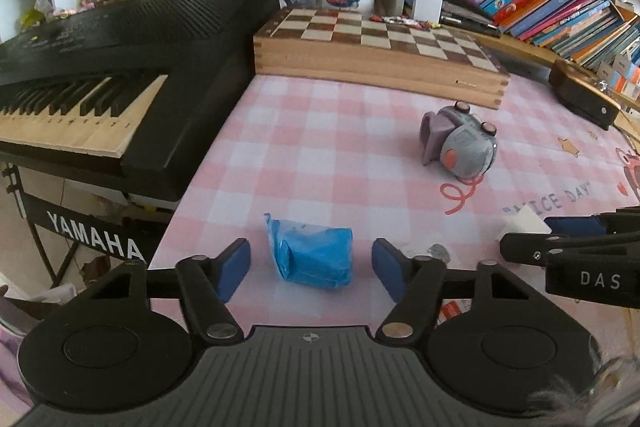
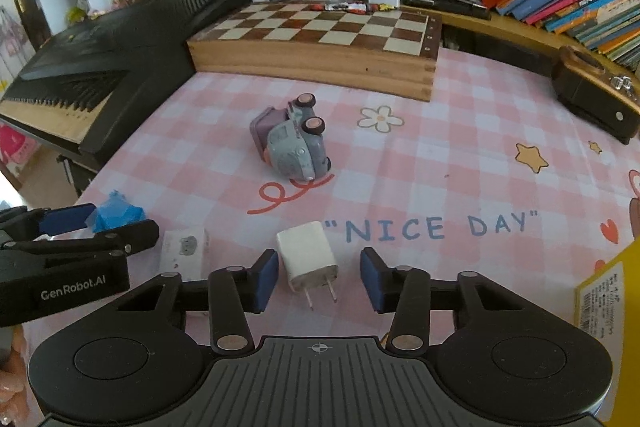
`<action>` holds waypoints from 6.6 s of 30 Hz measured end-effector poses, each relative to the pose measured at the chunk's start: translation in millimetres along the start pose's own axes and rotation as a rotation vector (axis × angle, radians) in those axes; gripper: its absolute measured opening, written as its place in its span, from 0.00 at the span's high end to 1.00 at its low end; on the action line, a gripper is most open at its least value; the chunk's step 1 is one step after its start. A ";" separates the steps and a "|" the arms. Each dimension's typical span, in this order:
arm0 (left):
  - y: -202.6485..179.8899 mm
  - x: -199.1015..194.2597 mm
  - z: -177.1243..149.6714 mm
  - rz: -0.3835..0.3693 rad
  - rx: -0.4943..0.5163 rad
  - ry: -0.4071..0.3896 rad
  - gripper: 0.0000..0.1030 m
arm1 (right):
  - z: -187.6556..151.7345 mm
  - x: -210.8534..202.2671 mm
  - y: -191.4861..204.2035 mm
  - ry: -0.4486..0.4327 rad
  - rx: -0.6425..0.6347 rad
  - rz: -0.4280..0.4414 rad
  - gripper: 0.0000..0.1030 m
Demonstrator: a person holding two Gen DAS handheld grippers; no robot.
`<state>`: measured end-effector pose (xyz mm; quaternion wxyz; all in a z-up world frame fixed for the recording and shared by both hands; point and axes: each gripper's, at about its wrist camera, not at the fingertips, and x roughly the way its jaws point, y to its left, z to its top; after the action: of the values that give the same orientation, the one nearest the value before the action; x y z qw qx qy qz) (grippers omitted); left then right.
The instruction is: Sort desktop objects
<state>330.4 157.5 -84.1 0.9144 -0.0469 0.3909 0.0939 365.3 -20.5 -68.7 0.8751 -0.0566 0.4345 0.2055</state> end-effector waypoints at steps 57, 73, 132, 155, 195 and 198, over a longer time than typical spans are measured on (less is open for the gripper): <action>24.5 -218.4 -85.0 -0.302 -0.034 -0.216 0.66 | -96.0 -191.4 52.3 -0.196 -0.001 0.044 0.75; 48.2 -274.4 -144.6 -0.366 -0.052 -0.193 0.66 | -157.0 -244.5 98.1 -0.190 0.007 0.068 0.75; -131.4 -299.8 -174.0 -0.739 0.309 -0.084 0.66 | -268.8 -334.2 -19.8 -0.177 0.387 -0.219 0.75; -230.6 -277.2 -151.0 -0.735 0.323 -0.081 0.66 | -253.6 -327.0 -121.9 -0.170 0.390 -0.181 0.75; -327.6 -151.9 -56.1 -0.378 0.519 -0.153 0.66 | -131.3 -218.4 -210.7 -0.163 -0.028 -0.170 0.75; -330.2 -143.5 -61.2 -0.367 0.539 -0.121 0.66 | -132.5 -206.6 -209.2 -0.116 -0.073 -0.160 0.75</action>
<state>258.9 -194.5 -18.4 0.9172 0.1329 0.3315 -0.1767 242.1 -311.6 -4.9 0.9097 -0.1109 0.3695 0.1534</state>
